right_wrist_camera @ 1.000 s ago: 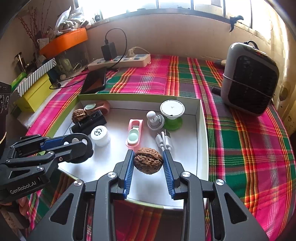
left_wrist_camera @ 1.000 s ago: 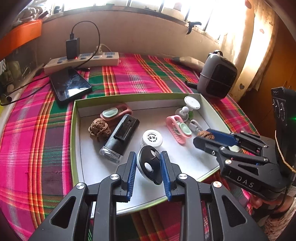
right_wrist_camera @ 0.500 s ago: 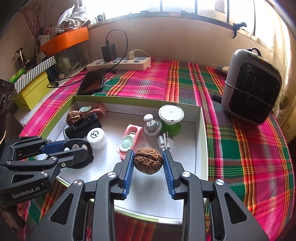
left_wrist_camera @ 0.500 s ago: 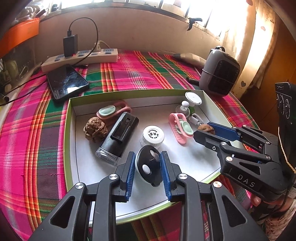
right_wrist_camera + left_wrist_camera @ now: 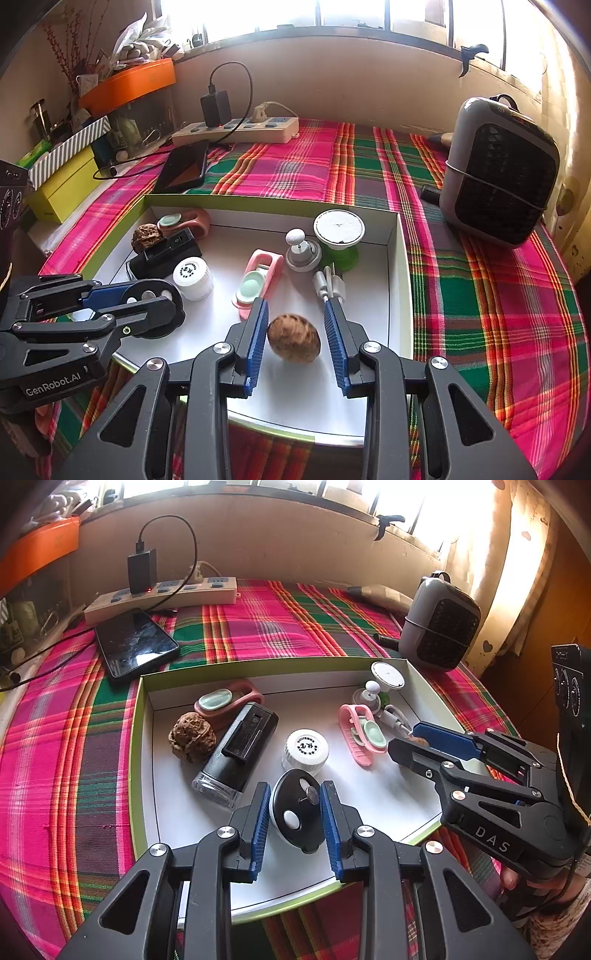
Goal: Organize objects
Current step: 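Open the right gripper to release the walnut while the left releases the black disc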
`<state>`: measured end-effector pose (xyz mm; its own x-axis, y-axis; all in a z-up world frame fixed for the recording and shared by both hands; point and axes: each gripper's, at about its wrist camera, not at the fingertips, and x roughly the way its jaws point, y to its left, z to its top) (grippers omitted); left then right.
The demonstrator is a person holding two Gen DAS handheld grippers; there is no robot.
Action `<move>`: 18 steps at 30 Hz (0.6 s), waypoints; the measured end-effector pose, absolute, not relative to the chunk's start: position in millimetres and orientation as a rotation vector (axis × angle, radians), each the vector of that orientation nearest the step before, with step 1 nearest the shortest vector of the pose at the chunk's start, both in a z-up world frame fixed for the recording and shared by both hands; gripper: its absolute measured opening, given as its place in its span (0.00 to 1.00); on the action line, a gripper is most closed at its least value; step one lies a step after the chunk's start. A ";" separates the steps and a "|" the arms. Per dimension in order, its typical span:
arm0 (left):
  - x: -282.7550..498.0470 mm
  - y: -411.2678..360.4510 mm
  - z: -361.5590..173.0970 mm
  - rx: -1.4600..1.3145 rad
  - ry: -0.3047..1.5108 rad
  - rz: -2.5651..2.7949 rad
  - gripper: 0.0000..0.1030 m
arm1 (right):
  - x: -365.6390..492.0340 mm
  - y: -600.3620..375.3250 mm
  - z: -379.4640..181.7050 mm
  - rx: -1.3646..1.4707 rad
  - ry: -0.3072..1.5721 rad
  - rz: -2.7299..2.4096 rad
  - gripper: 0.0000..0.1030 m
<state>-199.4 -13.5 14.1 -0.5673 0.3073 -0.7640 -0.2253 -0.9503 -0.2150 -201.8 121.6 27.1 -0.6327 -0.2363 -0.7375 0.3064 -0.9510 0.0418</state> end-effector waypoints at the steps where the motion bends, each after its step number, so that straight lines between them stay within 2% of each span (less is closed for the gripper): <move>1: -199.5 -14.2 13.9 -1.262 -0.134 2.538 0.24 | -201.7 121.7 27.2 1.153 0.124 -2.592 0.32; 7: -197.5 -16.8 15.4 -1.247 -0.139 2.542 0.28 | -202.6 123.2 27.8 1.153 0.105 -2.596 0.33; 11: -194.2 -16.6 18.0 -1.241 -0.139 2.549 0.30 | -200.9 124.6 29.9 1.139 0.087 -2.600 0.49; 18: -185.8 -15.4 22.9 -1.238 -0.126 2.581 0.31 | -194.6 124.7 35.7 1.118 0.079 -2.614 0.49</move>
<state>-185.8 -15.4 22.9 -0.5958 0.2826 -0.7517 -0.2081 -0.9584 -0.1953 -194.6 124.7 35.7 -0.6536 -0.2480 -0.7150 0.2909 -0.9545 0.0652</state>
